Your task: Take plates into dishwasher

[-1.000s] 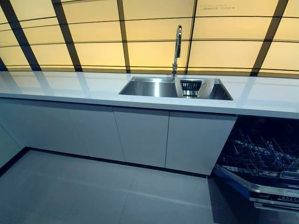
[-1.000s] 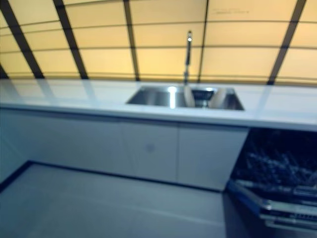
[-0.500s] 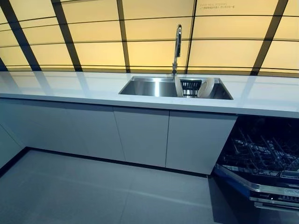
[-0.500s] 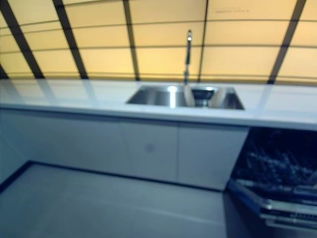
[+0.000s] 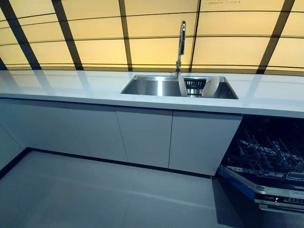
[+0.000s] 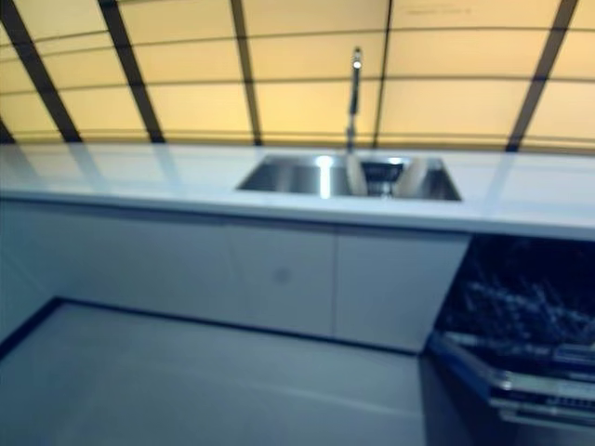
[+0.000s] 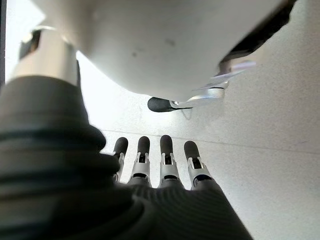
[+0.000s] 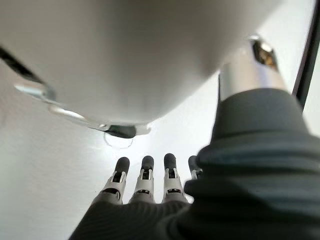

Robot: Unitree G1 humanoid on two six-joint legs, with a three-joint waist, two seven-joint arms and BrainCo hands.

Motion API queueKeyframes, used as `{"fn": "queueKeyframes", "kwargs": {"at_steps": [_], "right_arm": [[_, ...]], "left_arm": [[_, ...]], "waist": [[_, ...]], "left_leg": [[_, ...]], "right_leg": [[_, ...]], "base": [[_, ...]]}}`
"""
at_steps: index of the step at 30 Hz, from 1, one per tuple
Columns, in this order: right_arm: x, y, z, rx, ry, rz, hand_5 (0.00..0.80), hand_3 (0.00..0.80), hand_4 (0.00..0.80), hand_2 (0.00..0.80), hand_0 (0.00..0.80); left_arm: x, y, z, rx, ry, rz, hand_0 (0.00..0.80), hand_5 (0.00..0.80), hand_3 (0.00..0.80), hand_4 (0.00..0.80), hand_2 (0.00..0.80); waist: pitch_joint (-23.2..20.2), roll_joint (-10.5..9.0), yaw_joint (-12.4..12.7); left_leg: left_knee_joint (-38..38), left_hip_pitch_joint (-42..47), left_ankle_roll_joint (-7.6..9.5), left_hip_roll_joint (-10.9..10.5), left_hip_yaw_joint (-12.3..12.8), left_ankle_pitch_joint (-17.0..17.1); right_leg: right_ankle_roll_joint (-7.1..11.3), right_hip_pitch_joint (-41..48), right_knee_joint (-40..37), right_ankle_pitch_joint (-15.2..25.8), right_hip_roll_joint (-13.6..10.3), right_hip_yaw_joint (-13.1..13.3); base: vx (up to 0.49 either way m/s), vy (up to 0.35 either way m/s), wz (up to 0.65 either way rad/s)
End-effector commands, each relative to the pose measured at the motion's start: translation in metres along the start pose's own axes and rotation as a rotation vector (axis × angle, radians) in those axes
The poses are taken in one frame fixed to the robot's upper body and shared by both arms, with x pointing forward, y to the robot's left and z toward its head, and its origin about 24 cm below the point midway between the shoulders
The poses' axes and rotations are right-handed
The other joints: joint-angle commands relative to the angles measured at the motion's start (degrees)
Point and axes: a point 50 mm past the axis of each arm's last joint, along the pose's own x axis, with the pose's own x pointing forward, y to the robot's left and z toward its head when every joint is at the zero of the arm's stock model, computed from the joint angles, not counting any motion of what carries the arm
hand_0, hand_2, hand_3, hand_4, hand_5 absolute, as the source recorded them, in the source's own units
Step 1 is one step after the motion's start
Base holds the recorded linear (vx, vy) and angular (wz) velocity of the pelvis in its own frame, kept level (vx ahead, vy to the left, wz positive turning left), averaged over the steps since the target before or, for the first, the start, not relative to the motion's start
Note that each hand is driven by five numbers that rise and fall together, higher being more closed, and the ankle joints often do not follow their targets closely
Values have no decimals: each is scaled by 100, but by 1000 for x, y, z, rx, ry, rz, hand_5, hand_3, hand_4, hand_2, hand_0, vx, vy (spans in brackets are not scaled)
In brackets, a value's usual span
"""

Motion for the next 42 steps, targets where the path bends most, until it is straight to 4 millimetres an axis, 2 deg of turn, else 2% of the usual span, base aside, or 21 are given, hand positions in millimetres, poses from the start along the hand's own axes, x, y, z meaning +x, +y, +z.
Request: {"fn": "queueKeyframes", "kwargs": {"at_steps": [1,6,9,11,13,17,18,21,23,26,28,30,31,33,35,36,37,38,39,40,42], "right_arm": [[1,5,62,-168,-233,110,0,0,0,0,0],[-16,1,106,-269,-454,136,0,0,0,0,0],[-41,-6,141,-345,-609,188,0,0,0,0,0],[-54,-9,152,-377,-649,216,0,0,0,0,0],[-84,-19,172,-452,-744,267,0,0,0,0,0],[-127,-31,203,-511,-850,311,0,0,0,0,0],[-146,-35,216,-528,-914,322,0,0,0,0,0],[-169,-38,232,-530,-1011,346,0,0,0,0,0],[-197,-49,254,-469,-1136,352,0,0,0,0,0],[-212,-58,267,-417,-1226,330,0,0,0,0,0],[-231,-67,285,-361,-1341,265,0,0,0,0,0],[-238,-69,293,-338,-1382,232,0,0,0,0,0],[-246,-72,303,-305,-1455,156,0,0,0,0,0],[-249,-75,306,-272,-1486,121,0,0,0,0,0],[-252,-81,310,-219,-1514,49,0,0,0,0,0],[-257,-89,317,-149,-1547,-39,0,0,0,0,0],[-260,-96,319,-96,-1564,-98,0,0,0,0,0],[-260,-97,319,-96,-1564,-99,0,0,0,0,0],[-265,-106,321,-36,-1566,-130,0,0,0,0,0],[-271,-117,321,-21,-1563,-183,0,0,0,0,0],[-275,-123,322,-8,-1547,-213,0,0,0,0,0]], "left_arm": [[-1,14,22,128,-35,46,0,0,0,0,0],[-4,29,25,189,-57,86,0,0,0,0,0],[-5,36,25,193,-69,110,0,0,0,0,0],[-6,39,24,189,-67,118,0,0,0,0,0],[-7,46,20,179,-62,129,0,0,0,0,0],[-8,51,18,163,-58,134,0,0,0,0,0],[-8,51,18,156,-62,135,0,0,0,0,0],[-8,52,19,146,-69,140,0,0,0,0,0],[-8,52,20,124,-70,148,0,0,0,0,0],[-8,51,17,106,-66,151,0,0,0,0,0],[-7,49,14,83,-58,151,0,0,0,0,0],[-7,49,12,74,-55,150,0,0,0,0,0],[-6,47,8,39,-49,141,0,0,0,0,0],[-6,46,4,10,-38,128,0,0,0,0,0],[-6,44,-2,-20,-33,131,0,0,0,0,0],[-6,45,-10,-41,-23,142,0,0,0,0,0],[-7,45,-15,-48,-17,150,0,0,0,0,0],[-6,45,-15,-48,-17,150,0,0,0,0,0],[-7,46,-22,-55,-7,160,0,0,0,0,0],[-8,47,-29,-65,3,164,0,0,0,0,0],[-8,48,-31,-66,4,159,0,0,0,0,0]], "waist": [[360,-447,194],[444,-593,234],[495,-676,204],[491,-695,189],[440,-735,135],[337,-756,44],[295,-760,4],[261,-770,-32],[200,-811,-47],[175,-857,-35],[230,-973,9],[301,-1039,38],[428,-1085,123],[499,-1031,213],[578,-867,415],[590,-691,583],[576,-604,673],[592,-620,689],[540,-511,846],[475,-464,1028],[441,-457,1105]], "left_leg": [[-112,197,880,-933,380,-233],[-148,40,865,-906,364,-175],[-167,-33,848,-878,391,-159],[-173,-44,843,-865,407,-161],[-171,1,827,-831,443,-187],[-125,103,819,-762,536,-230],[-83,163,828,-731,566,-264],[40,219,831,-700,588,-328],[328,243,817,-668,571,-466],[632,244,768,-606,569,-611],[1591,-101,690,-447,711,-755],[2243,-419,699,-356,745,-630],[3135,-948,764,-346,738,-358],[3444,-1363,772,-441,750,-177],[3024,-1667,697,-694,657,208],[2266,-1771,593,-801,644,605],[1874,-1841,533,-820,645,823],[1824,-1789,535,-837,668,837],[1175,-1940,384,-895,582,1271],[473,-2073,317,-973,478,1462],[241,-2055,310,-1005,486,1475]], "right_leg": [[-158,-579,271,462,396,163],[-128,-695,167,565,425,148],[-122,-768,153,583,456,144],[-124,-784,160,578,472,140],[-144,-760,218,508,504,142],[-198,-704,394,345,539,151],[-235,-666,508,238,561,167],[-287,-624,644,123,586,192],[-371,-526,678,56,612,238],[-435,-428,660,13,618,275],[-559,-361,771,-67,565,354],[-639,-335,842,-84,554,420],[-764,-302,986,-118,570,537],[-791,-199,1020,-118,661,653],[-767,59,991,-185,873,873],[-758,349,940,-293,1114,1155],[-771,518,898,-353,1228,1284],[-768,547,892,-363,1201,1301],[-794,839,811,-457,1354,1538],[-820,1131,727,-545,1426,1877],[-823,1249,712,-614,1422,2049]], "base": [[-21,-90,27],[-23,-114,15],[-44,-99,7],[-16,-62,1],[28,-59,-1],[27,-27,0],[37,-37,-5],[26,-43,-6],[57,-74,-6],[49,-68,-6],[54,-125,-8],[47,-132,-9],[63,-140,-4],[123,-78,-19],[280,1,-1],[414,15,-17],[347,7,-43],[347,8,-52],[450,19,-60],[567,48,-60],[353,70,-49]]}}
